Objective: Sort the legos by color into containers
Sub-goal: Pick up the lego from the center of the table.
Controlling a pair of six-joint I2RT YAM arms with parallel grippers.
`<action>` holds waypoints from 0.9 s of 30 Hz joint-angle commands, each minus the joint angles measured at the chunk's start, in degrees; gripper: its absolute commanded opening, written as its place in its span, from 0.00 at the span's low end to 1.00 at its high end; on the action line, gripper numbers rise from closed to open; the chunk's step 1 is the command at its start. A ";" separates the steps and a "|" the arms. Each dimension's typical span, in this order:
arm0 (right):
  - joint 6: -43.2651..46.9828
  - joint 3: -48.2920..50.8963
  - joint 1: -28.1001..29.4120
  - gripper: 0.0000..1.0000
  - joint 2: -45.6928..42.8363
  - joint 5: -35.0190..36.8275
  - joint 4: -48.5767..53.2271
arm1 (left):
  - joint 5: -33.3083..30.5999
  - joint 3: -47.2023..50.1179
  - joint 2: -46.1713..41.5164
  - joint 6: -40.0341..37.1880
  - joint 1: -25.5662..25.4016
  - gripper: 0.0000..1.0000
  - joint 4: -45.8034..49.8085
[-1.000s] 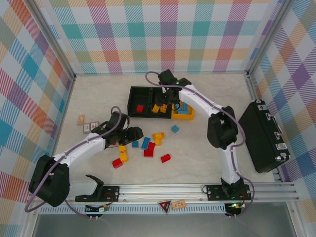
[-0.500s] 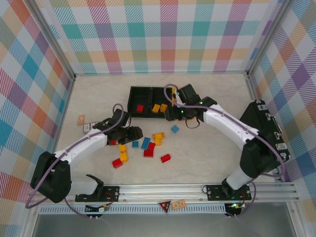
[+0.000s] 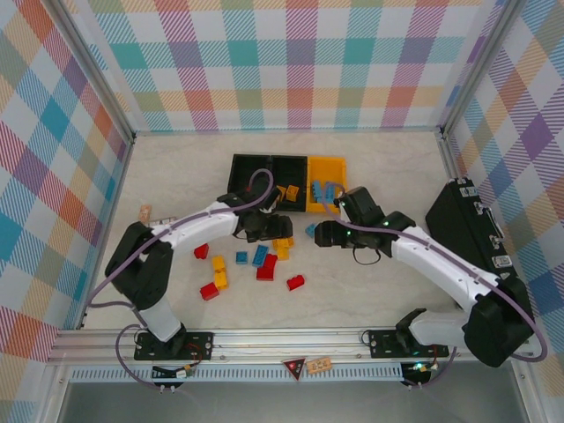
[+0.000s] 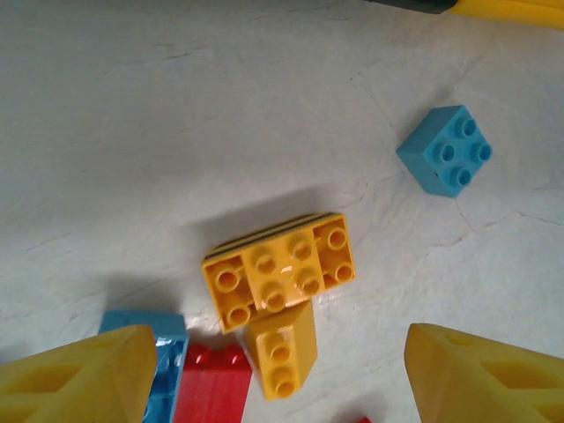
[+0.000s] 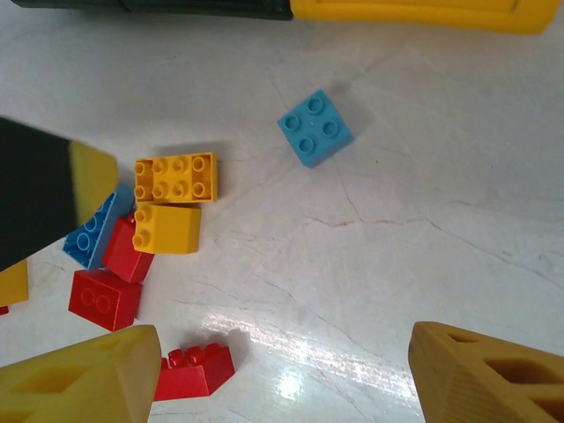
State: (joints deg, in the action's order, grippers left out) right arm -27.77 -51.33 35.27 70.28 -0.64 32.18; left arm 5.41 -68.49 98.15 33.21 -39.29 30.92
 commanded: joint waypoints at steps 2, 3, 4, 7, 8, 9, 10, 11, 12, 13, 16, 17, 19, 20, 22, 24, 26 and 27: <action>-2.16 1.98 -0.01 0.75 -2.64 1.00 -1.44 | -4.64 -5.07 5.15 1.62 -2.02 0.77 5.08; -2.22 2.19 -0.02 0.75 -3.04 1.00 -1.47 | -5.21 -5.67 6.04 1.97 -2.22 0.78 5.44; -2.16 2.48 -0.02 0.75 -3.27 0.87 -1.59 | -5.44 -6.23 6.89 2.27 -2.45 0.78 5.57; -2.27 3.04 -0.07 0.75 -3.90 0.92 -1.73 | -6.07 -7.71 9.16 3.31 -2.97 0.78 6.14; -2.19 3.29 -0.11 0.75 -3.97 0.91 -1.77 | -6.07 -8.16 10.04 3.44 -3.05 0.78 6.28; -2.20 3.49 -0.13 0.75 -4.07 0.91 -1.92 | -5.94 -8.61 10.52 3.67 -3.27 0.78 6.43; -2.11 3.73 -0.19 0.75 -4.05 0.92 -2.14 | -5.89 -9.12 11.29 3.86 -3.49 0.79 6.59; -2.11 3.91 -0.20 0.75 -4.03 0.91 -2.23 | -5.70 -9.73 12.01 3.86 -3.77 0.79 6.77; -2.13 4.13 -0.20 0.75 -4.11 0.99 -2.44 | -5.51 -10.28 12.66 3.90 -4.03 0.79 6.98; -2.19 4.45 -0.20 0.75 -4.26 1.01 -2.61 | -5.50 -11.01 13.33 4.03 -4.38 0.80 7.37; -2.29 5.11 -0.29 0.75 -4.59 1.16 -3.09 | -5.67 -12.43 15.15 4.40 -5.25 0.82 8.23; -2.20 5.41 -0.24 0.75 -4.75 1.17 -3.17 | -5.76 -12.69 15.75 4.66 -5.37 0.82 8.21; -2.37 5.86 -0.37 0.75 -5.18 1.25 -3.18 | -6.27 -12.86 16.61 5.08 -5.55 0.82 8.24; -2.38 6.00 -0.37 0.75 -5.45 1.26 -3.19 | -6.51 -12.91 17.03 5.33 -5.59 0.82 8.20; -2.36 6.44 -0.37 0.75 -6.01 1.42 -3.12 | -7.22 -13.13 17.64 5.56 -5.71 0.79 8.17; -2.46 6.80 -0.40 0.75 -6.55 1.61 -2.94 | -7.92 -13.60 18.19 5.49 -6.09 0.75 8.37; -2.61 7.10 -0.50 0.75 -6.94 1.74 -2.95 | -8.16 -14.10 18.55 5.18 -6.34 0.67 8.67; -2.71 7.25 -0.55 0.75 -7.13 1.79 -2.97 | -8.15 -14.28 18.56 5.00 -6.41 0.64 8.72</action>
State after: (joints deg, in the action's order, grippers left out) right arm -29.63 -44.97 35.18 64.29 0.51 29.80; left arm -1.39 -81.32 115.26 38.20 -44.62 37.74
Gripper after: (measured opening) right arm 0.749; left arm 0.658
